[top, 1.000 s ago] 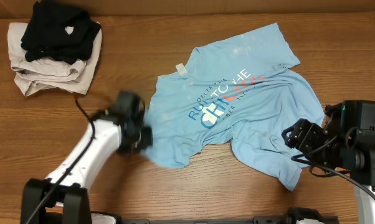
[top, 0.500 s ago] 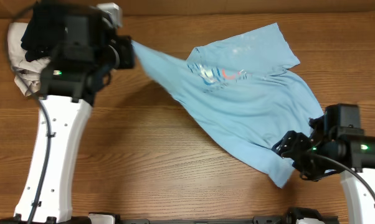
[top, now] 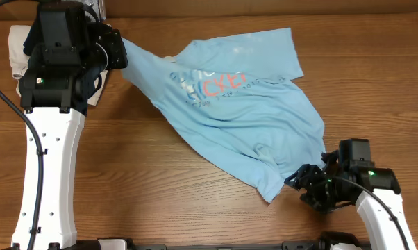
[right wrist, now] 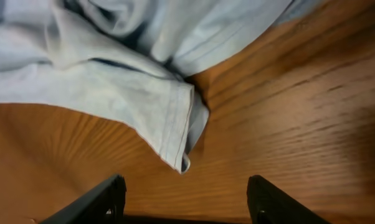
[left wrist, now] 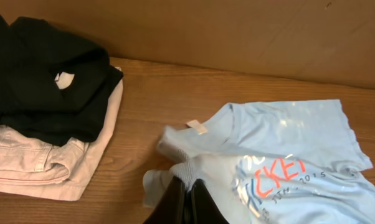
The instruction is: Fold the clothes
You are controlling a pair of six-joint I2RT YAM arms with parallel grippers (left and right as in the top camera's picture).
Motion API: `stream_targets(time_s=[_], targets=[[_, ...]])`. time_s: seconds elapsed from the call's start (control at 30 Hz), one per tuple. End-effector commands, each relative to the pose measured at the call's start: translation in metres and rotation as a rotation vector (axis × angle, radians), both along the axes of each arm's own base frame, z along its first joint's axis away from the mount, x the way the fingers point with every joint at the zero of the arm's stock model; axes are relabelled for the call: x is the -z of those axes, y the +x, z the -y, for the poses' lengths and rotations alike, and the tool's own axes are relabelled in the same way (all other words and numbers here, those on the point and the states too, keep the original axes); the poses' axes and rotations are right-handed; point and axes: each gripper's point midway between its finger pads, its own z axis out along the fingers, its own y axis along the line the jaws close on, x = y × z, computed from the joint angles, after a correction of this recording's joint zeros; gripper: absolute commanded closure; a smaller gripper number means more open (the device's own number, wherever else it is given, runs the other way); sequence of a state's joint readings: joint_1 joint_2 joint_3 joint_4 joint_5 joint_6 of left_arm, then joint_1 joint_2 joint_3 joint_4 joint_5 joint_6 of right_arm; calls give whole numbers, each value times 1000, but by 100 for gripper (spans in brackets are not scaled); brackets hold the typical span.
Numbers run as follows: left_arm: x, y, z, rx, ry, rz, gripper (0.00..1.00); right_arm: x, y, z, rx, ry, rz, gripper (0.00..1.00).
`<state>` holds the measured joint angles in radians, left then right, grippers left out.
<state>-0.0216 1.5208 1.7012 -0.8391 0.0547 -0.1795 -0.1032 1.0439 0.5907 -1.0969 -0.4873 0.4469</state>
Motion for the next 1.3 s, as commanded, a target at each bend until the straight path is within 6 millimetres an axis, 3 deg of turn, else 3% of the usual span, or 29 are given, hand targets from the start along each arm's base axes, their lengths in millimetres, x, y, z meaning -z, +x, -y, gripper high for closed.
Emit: stream_targets(time_s=[0.0,0.57,0.97,1.27], targets=[[-16,0,-6,-6,25,42,96,8,-2,-5,18,33,-12,34],[-8,-3,-6,-5,26,10,96,34,17,-2,57,-10,78,45],[-7,-3,-6,-10,20,7,96,54,23,-25,-11,-99,51,45],[-8,-3,-6,-10,21,8,96,56,29,-23,-22,-118,70,62]])
